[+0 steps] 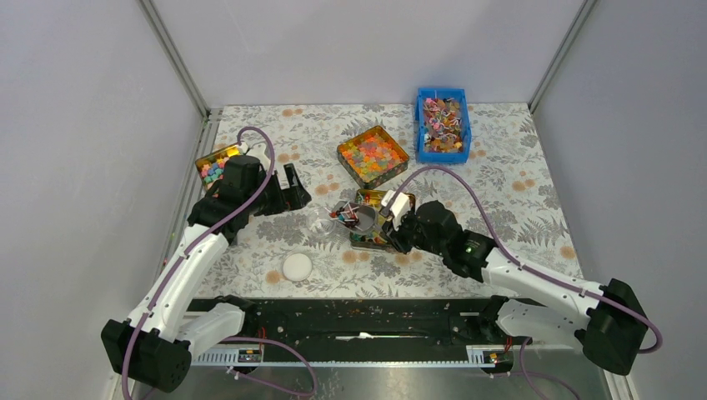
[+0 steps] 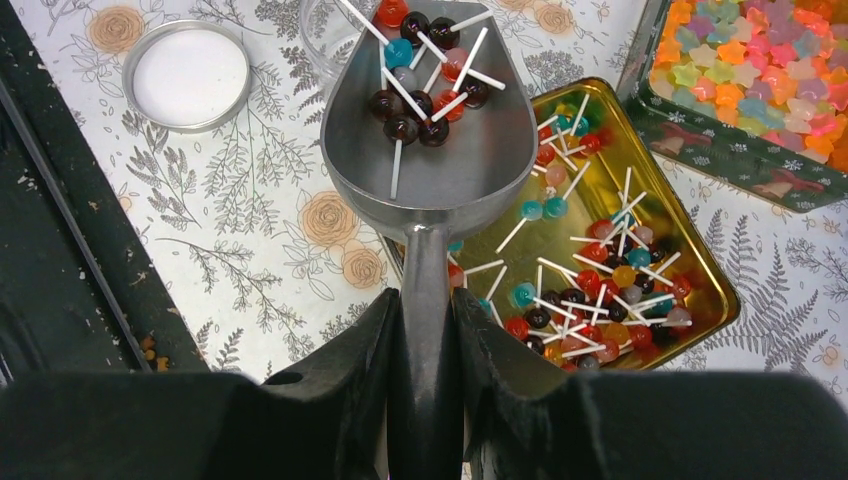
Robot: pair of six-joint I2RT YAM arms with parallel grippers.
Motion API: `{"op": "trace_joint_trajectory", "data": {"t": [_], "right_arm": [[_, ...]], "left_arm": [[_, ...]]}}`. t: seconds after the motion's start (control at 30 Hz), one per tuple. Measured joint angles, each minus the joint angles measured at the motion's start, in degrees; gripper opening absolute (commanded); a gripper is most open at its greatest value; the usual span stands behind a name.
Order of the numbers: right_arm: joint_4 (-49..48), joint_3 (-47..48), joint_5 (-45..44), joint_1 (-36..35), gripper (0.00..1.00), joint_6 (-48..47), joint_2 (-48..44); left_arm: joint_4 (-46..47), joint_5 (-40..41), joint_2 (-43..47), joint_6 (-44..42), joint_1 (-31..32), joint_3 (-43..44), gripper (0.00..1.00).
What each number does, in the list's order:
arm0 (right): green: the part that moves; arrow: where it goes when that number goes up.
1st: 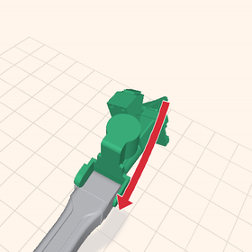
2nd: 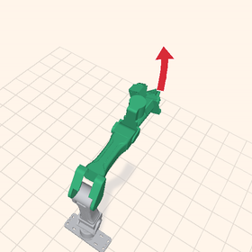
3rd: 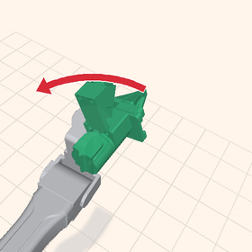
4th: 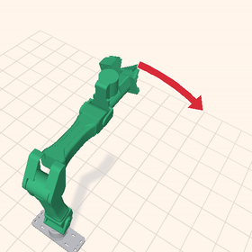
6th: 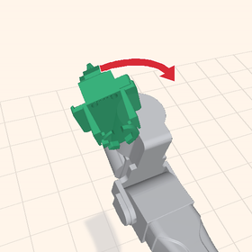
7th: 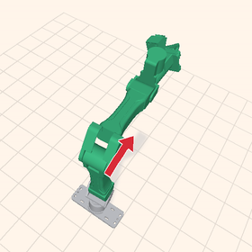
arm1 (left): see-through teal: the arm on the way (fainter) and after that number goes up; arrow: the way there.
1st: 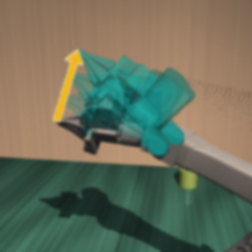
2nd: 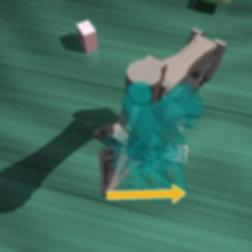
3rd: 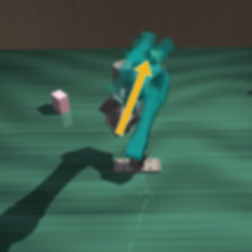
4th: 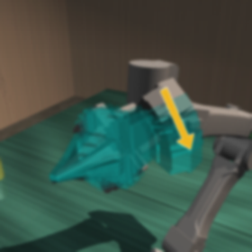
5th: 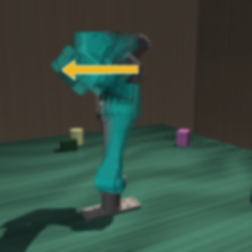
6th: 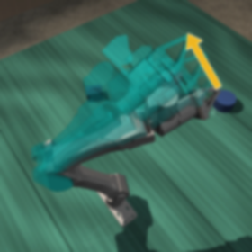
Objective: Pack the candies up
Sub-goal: Place the fake candies in the packing bottle.
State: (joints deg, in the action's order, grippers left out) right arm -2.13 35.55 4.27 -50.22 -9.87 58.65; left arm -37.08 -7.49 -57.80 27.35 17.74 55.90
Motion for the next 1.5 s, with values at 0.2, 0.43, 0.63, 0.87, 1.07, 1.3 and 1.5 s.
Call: {"op": "trace_joint_trajectory", "data": {"t": [0.2,0.43,0.63,0.87,1.07,1.3,1.5], "right_arm": [[-0.04,2.71,0.20,0.00,0.00,-0.20,3.43],[0.15,5.18,1.38,0.00,0.00,-0.70,6.16],[1.22,6.49,1.46,0.00,0.00,-1.57,7.54],[2.56,6.71,2.23,0.00,0.00,-2.97,8.33],[3.72,6.73,3.78,0.00,0.00,-3.89,9.27],[5.73,8.90,3.98,0.00,0.00,-5.68,10.40],[7.85,10.95,3.93,0.00,0.00,-7.63,11.61]], "left_arm": [[-0.48,0.00,0.09,0.00,-0.20,-0.02,0.99],[-0.52,0.00,0.44,-0.02,-0.33,-0.02,0.99],[-0.52,0.00,0.46,0.00,-0.52,-0.02,0.99],[-0.59,0.00,1.51,0.00,-0.57,-0.26,0.99],[-0.63,0.00,1.90,0.00,-0.63,-0.28,0.99],[-0.96,0.00,1.95,0.00,-0.79,-0.42,0.99],[-1.42,0.00,2.47,0.04,-0.83,-1.20,0.99]]}}
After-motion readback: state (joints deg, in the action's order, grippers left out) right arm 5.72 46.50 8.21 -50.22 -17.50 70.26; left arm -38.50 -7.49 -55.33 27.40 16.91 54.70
